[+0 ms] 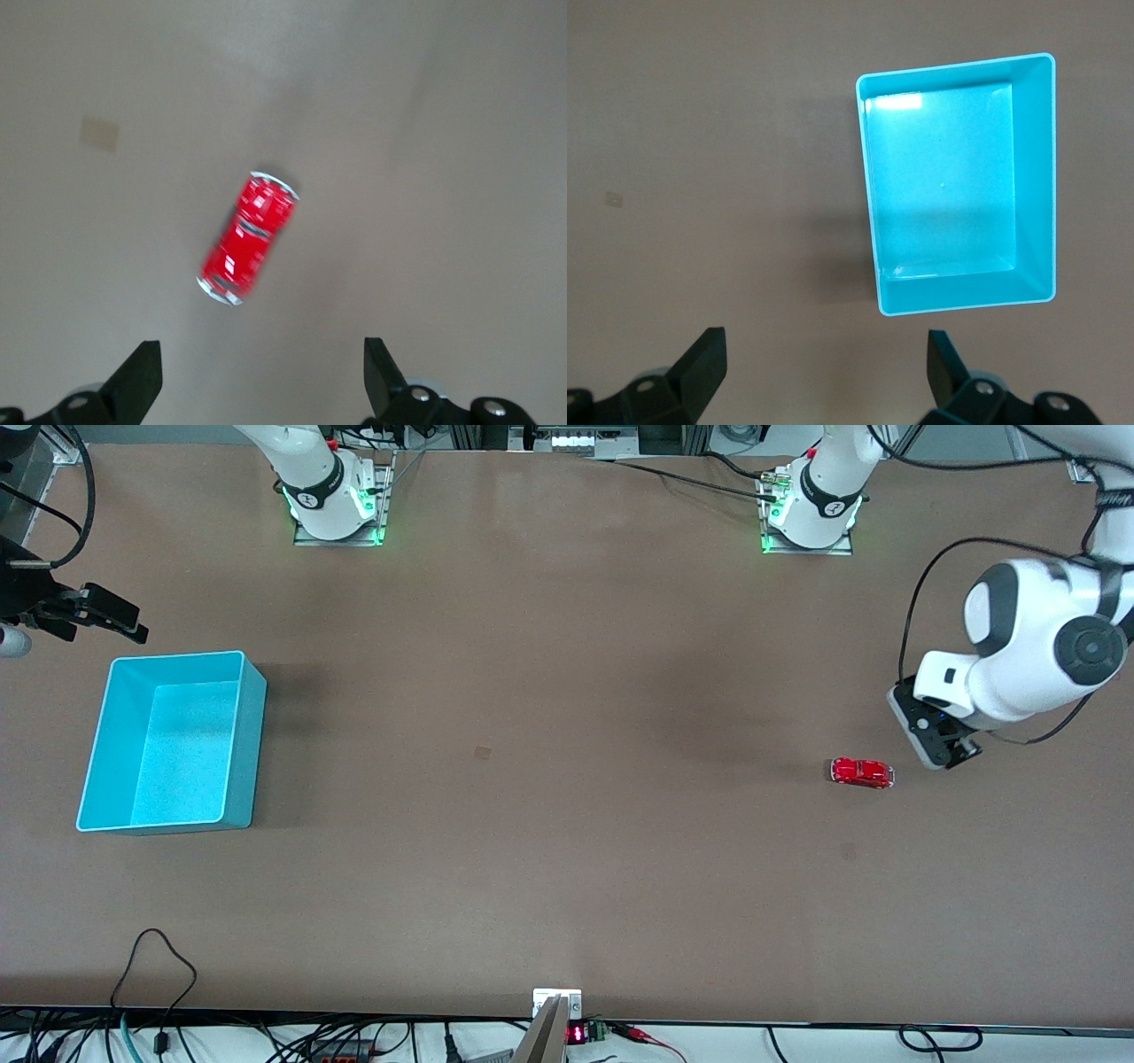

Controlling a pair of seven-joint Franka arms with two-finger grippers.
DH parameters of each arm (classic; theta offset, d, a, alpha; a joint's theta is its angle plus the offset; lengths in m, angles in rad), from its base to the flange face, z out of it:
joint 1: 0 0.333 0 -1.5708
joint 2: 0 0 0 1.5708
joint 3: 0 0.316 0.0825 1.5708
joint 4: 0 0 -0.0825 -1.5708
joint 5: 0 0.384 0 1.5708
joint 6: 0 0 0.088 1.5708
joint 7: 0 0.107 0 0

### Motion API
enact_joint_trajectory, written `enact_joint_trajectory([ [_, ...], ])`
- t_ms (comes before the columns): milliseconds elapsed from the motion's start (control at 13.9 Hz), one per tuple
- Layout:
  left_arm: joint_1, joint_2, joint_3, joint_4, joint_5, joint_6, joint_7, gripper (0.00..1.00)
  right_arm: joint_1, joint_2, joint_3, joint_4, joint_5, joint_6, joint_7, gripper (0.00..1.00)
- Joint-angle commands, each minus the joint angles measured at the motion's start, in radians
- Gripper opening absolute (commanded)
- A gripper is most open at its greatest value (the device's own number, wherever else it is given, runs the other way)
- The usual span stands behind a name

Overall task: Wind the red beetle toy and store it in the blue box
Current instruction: 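Lower the left gripper and grasp the red car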

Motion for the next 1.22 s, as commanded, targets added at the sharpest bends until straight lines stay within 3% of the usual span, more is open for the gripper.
enact_joint_trajectory([
  [0, 0.006, 0.090, -0.007, 0.016, 0.017, 0.137, 0.187, 1.00, 0.001, -0.009, 0.001, 0.005, -0.015, -0.015, 0.008, 1.00],
  [287, -0.001, 0.170, -0.007, 0.011, 0.051, 0.176, 0.232, 1.00, 0.001, -0.009, -0.001, 0.006, -0.015, -0.015, 0.013, 1.00],
  [502, 0.003, 0.173, -0.007, -0.032, 0.063, 0.248, 0.237, 0.99, 0.001, -0.009, -0.001, 0.011, -0.015, -0.015, 0.017, 1.00],
  [861, 0.003, 0.216, -0.007, -0.038, 0.065, 0.299, 0.284, 0.80, 0.001, -0.009, 0.001, 0.011, -0.015, -0.015, 0.010, 1.00],
  [932, 0.004, 0.226, -0.007, -0.038, 0.065, 0.309, 0.295, 0.74, 0.001, -0.009, 0.001, 0.011, -0.015, -0.017, 0.008, 1.00],
  [1147, -0.010, 0.243, -0.007, -0.029, 0.065, 0.308, 0.304, 0.28, 0.002, -0.009, 0.001, 0.011, -0.015, -0.015, 0.014, 1.00],
])
